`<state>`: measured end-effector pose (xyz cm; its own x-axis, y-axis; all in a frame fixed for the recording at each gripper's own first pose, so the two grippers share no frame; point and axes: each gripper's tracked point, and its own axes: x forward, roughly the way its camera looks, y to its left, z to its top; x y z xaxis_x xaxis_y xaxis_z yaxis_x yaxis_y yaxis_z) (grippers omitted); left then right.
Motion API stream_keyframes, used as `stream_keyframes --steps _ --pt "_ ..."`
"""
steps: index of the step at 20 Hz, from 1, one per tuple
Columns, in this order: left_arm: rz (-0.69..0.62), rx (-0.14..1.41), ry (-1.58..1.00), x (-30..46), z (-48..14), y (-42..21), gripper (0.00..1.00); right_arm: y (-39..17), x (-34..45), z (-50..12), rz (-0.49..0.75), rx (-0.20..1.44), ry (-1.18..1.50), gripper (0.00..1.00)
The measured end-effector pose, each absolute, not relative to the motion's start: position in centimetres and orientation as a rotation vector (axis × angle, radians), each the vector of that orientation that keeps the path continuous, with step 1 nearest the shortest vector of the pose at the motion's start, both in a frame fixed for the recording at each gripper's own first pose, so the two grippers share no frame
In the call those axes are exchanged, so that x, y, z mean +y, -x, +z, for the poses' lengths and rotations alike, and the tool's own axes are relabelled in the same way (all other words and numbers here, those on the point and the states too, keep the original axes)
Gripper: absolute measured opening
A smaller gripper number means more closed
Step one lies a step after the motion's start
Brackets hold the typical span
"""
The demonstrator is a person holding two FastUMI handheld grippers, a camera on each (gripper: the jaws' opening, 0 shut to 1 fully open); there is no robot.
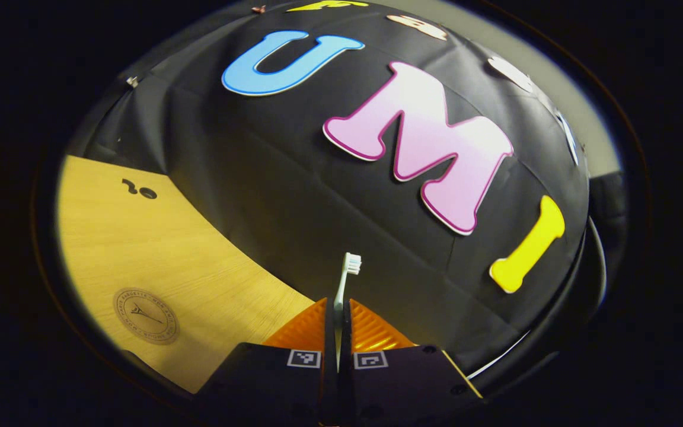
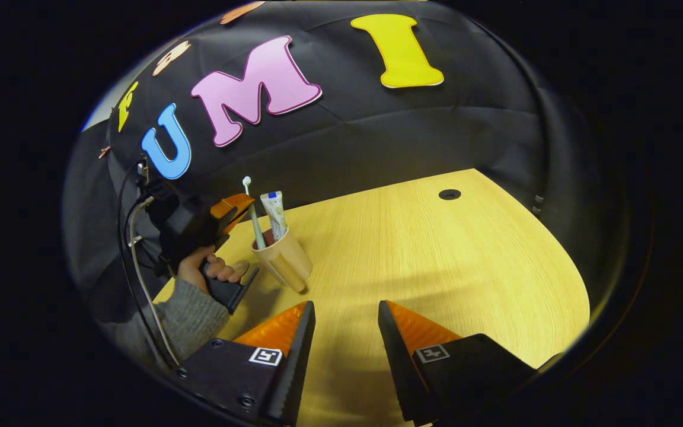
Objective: Put the toothbrush and toothpaste on the desktop into the cup, then pick up the cup and place it on the coaster on the desktop.
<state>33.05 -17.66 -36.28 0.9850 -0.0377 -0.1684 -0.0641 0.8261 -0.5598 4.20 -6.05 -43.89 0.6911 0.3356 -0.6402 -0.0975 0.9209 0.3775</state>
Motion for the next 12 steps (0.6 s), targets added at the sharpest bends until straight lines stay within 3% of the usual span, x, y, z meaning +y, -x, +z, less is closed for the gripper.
stream_keyframes --steps 5,11,12 --pt "0.003 0.165 0.466 -19.0 -37.9 -32.0 0.06 -4.6 -6.2 -44.6 0.246 0.777 -0.309 0.66" --pt "-0.065 0.206 0.393 -20.0 -38.7 -30.3 0.14 -4.3 -5.8 -45.0 0.278 0.798 -0.200 0.70" --pt "-0.075 0.214 0.383 -20.0 -38.6 -29.9 0.23 -4.4 -5.5 -44.8 0.295 0.802 -0.200 0.71"
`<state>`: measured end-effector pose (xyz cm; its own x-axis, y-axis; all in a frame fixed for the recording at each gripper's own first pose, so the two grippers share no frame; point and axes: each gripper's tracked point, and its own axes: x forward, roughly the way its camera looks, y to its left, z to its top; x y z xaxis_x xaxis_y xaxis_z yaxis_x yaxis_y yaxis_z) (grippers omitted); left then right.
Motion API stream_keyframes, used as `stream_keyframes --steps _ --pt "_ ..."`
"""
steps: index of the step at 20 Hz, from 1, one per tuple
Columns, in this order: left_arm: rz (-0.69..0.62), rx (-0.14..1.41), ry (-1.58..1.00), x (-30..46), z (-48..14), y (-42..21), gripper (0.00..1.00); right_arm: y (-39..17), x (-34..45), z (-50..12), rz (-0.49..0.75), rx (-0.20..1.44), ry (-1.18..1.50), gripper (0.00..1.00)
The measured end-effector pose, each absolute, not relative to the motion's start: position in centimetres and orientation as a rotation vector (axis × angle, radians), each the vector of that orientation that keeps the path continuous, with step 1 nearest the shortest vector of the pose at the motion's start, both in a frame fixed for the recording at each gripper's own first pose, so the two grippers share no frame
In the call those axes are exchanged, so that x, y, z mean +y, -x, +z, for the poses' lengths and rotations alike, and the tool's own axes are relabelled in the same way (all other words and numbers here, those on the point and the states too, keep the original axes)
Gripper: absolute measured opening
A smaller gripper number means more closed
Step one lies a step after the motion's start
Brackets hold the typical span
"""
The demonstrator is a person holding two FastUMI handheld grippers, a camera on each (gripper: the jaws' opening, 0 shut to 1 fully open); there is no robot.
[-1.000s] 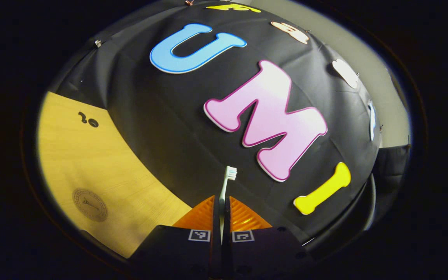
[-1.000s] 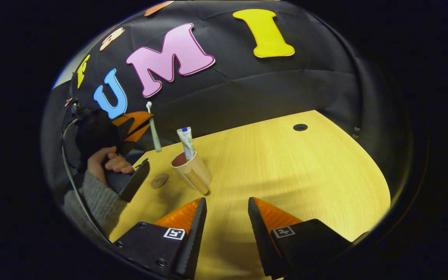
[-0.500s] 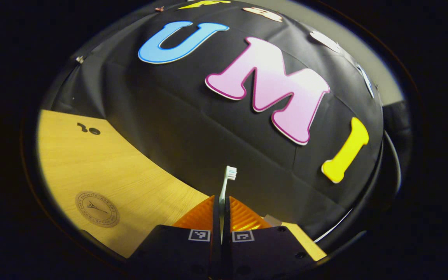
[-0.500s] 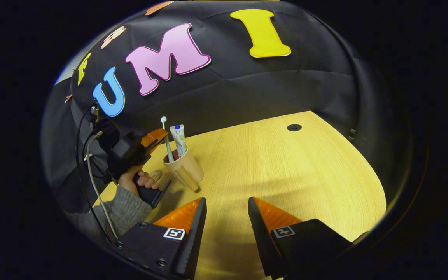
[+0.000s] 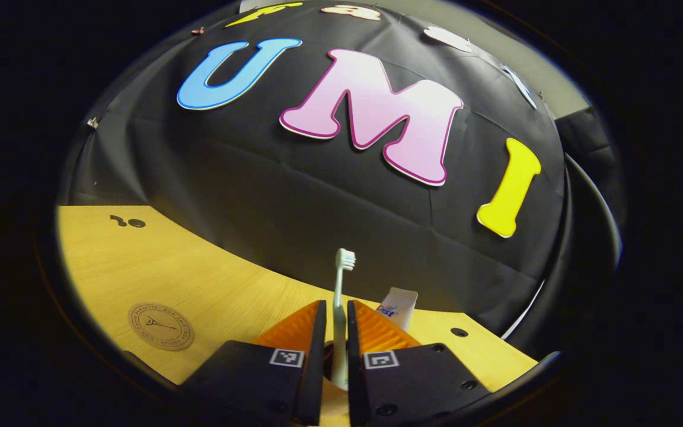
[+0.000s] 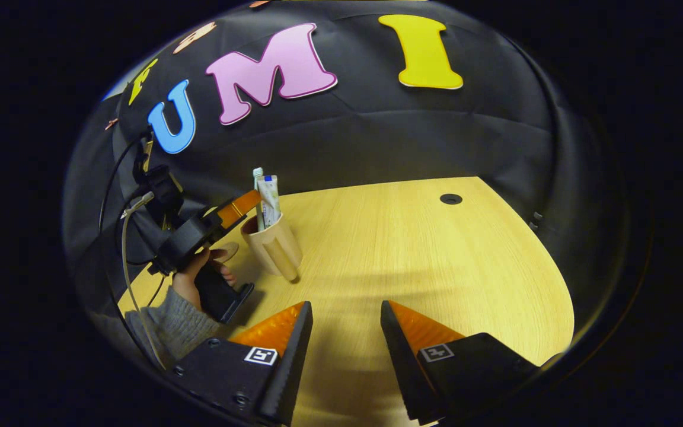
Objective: Put the toothbrush and toothpaste on the desktop into the cup, then pick up the cup and place it on the coaster on the desktop.
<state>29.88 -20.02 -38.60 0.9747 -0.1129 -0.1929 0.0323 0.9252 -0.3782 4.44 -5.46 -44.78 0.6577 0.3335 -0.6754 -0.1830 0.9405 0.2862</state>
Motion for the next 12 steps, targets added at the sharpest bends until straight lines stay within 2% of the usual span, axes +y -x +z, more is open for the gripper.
stream_keyframes --steps 1,2,3,4,5,6,7,8,10,11,12 --pt "-0.082 0.215 0.373 -20.0 -38.6 -29.5 0.27 -4.6 -5.2 -44.5 0.307 0.805 -0.199 0.72" --pt "-0.090 0.218 0.366 -19.8 -38.4 -29.2 0.27 -4.9 -4.9 -44.2 0.324 0.808 -0.195 0.74" --pt "-0.098 0.226 0.363 -19.7 -38.4 -28.7 0.41 -5.3 -4.9 -44.0 0.340 0.812 -0.183 0.75" --pt "-0.101 0.239 0.361 -19.4 -38.2 -28.0 0.48 -5.6 -4.7 -43.8 0.361 0.820 -0.170 0.66" --pt "-0.103 0.252 0.358 -19.0 -37.7 -26.9 0.57 -6.1 -4.3 -43.4 0.396 0.834 -0.147 0.77" --pt "-0.106 0.260 0.350 -18.4 -37.2 -25.9 0.68 -6.7 -3.8 -43.2 0.427 0.846 -0.124 0.79" --pt "-0.108 0.274 0.331 -17.7 -36.9 -24.9 0.64 -7.2 -3.4 -43.1 0.456 0.858 -0.099 0.80" --pt "-0.113 0.307 0.289 -16.4 -36.6 -23.1 0.69 -7.7 -2.6 -42.6 0.508 0.875 -0.077 0.80" --pt "-0.120 0.385 0.223 -14.2 -36.8 -19.4 0.71 -8.5 -0.2 -42.1 0.588 0.937 -0.173 0.80" --pt "-0.126 0.413 0.221 -13.2 -36.6 -17.5 0.72 -8.4 0.3 -42.8 0.567 1.004 -0.201 0.80" --pt "-0.123 0.439 0.219 -12.0 -36.5 -15.6 0.73 -9.2 -0.3 -44.3 0.555 1.025 -0.113 0.80"
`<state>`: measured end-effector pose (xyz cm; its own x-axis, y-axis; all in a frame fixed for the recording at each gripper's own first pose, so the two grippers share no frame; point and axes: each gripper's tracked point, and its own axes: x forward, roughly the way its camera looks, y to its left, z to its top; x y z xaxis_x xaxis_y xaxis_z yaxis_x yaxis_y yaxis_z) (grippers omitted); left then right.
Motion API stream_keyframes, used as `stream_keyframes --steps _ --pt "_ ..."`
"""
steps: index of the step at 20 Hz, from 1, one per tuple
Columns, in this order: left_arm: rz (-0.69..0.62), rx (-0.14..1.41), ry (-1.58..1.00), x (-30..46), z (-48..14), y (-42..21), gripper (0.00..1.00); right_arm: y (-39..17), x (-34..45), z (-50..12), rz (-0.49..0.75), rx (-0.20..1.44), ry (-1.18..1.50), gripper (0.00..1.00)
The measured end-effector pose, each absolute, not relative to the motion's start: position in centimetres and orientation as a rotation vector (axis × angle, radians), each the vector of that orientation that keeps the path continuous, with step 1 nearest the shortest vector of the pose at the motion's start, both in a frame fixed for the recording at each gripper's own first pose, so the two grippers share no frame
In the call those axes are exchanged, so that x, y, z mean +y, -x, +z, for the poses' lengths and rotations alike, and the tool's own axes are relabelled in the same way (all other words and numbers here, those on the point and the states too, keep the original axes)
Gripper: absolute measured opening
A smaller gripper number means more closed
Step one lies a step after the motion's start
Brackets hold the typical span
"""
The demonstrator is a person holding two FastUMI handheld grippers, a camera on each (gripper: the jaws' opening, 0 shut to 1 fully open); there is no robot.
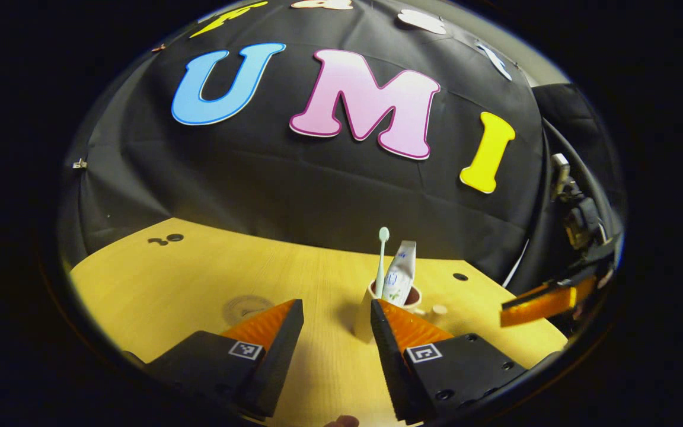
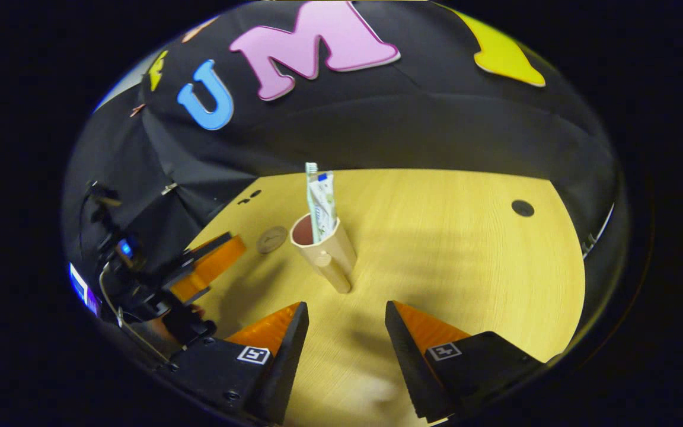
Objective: Put the toothbrush and toothpaste on the desktop into the cup, then pick up the cup and place it on the coaster on the desktop.
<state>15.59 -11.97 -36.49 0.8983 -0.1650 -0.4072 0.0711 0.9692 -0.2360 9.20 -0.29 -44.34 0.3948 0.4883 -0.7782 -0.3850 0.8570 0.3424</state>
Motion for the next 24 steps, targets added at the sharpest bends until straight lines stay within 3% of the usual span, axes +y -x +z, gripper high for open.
stream_keyframes --steps 4,10,22,24 --pt "-0.107 0.475 0.166 -8.9 -35.9 -11.0 0.73 -9.9 2.4 -45.9 0.685 1.093 0.064 0.80" --pt "-0.072 0.515 0.168 -6.1 -36.4 -6.9 0.74 -12.6 7.3 -49.6 0.762 1.172 0.220 0.80" --pt "-0.003 0.557 0.223 -2.2 -38.1 -5.4 0.73 -13.0 10.1 -54.0 0.760 1.260 0.372 0.78" --pt "0.000 0.562 0.237 -2.0 -38.3 -5.5 0.73 -13.0 9.7 -54.8 0.742 1.277 0.390 0.70"
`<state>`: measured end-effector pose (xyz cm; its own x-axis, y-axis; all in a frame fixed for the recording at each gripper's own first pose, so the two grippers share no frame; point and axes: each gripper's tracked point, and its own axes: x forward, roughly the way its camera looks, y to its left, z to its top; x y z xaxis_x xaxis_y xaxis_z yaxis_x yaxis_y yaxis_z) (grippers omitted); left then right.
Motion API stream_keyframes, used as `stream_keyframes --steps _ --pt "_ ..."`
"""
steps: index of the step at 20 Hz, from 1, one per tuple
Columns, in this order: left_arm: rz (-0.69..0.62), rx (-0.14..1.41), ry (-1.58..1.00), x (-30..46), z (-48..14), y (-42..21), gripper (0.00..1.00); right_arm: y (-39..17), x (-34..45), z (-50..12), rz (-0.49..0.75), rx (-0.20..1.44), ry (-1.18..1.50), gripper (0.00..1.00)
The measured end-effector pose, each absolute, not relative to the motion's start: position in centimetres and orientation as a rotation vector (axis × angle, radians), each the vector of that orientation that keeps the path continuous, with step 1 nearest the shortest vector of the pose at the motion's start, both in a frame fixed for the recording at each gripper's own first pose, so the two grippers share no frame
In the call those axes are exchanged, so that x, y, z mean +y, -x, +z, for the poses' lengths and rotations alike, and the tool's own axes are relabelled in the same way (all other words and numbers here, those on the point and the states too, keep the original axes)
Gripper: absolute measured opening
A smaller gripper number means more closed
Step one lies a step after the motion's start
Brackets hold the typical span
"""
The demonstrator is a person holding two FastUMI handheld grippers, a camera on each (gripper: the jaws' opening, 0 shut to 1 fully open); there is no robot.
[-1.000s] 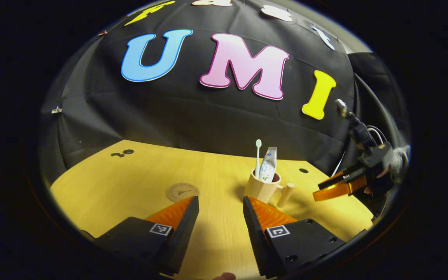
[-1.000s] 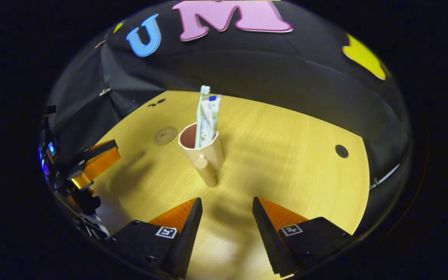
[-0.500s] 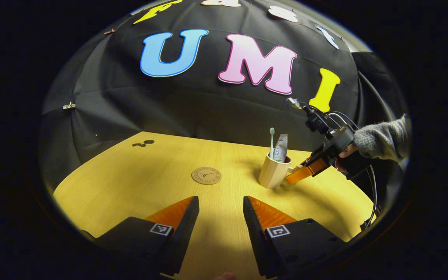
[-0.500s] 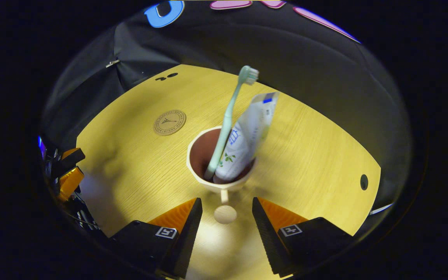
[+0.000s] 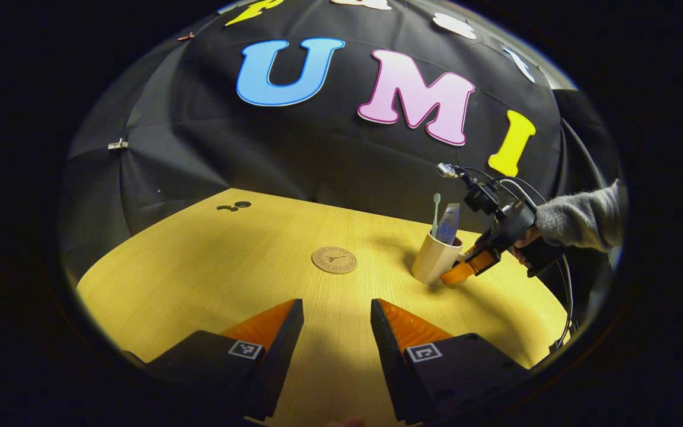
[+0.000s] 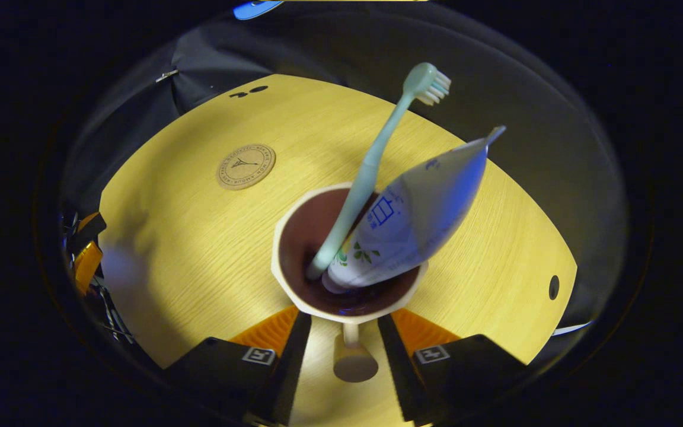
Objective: Put the toothbrush and toothpaste on the desktop into the cup, then pick up the cup and place it on the coaster on the desktop.
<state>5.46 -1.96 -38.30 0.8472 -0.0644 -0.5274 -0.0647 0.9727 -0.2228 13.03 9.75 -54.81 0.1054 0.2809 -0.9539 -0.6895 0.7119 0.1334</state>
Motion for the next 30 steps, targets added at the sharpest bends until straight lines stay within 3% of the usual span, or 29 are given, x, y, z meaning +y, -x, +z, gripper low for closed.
stream_keyframes --steps 1,6,7,8,9,11,12,15,17,19,20,30 --pt "-0.001 0.564 0.248 -1.9 -38.3 -5.5 0.73 -12.7 9.8 -55.1 0.740 1.291 0.392 0.55" --pt "0.003 0.579 0.298 -1.5 -38.8 -5.5 0.73 -12.5 9.7 -55.3 0.713 1.335 0.373 0.27" --pt "0.001 0.578 0.298 -1.4 -38.7 -5.4 0.73 -12.5 9.6 -55.1 0.711 1.325 0.380 0.31" --pt "-0.004 0.575 0.295 -1.3 -38.6 -5.4 0.73 -12.6 9.7 -55.0 0.705 1.307 0.374 0.26" --pt "-0.008 0.573 0.291 -1.2 -38.4 -5.4 0.74 -12.7 9.8 -55.2 0.697 1.289 0.374 0.30" --pt "-0.018 0.569 0.281 -0.9 -38.2 -5.3 0.74 -12.6 9.9 -54.7 0.689 1.251 0.358 0.24" --pt "-0.022 0.569 0.278 -0.7 -38.1 -5.1 0.73 -12.6 10.3 -54.2 0.682 1.230 0.321 0.29" --pt "-0.031 0.571 0.283 -0.2 -37.9 -4.7 0.73 -13.0 11.7 -52.5 0.655 1.182 0.247 0.30" --pt "-0.037 0.567 0.288 0.4 -37.5 -4.5 0.74 -13.1 14.1 -50.4 0.712 1.112 0.220 0.29" --pt "-0.043 0.563 0.291 1.1 -37.3 -4.6 0.73 -12.2 17.1 -49.3 0.734 1.127 0.171 0.25" --pt "-0.046 0.559 0.291 1.6 -37.1 -4.3 0.73 -12.3 18.4 -49.5 0.752 1.124 0.191 0.29" --pt "-0.006 0.563 0.337 7.5 -37.3 -2.1 0.74 -13.1 27.3 -52.0 0.785 1.202 0.260 0.29"
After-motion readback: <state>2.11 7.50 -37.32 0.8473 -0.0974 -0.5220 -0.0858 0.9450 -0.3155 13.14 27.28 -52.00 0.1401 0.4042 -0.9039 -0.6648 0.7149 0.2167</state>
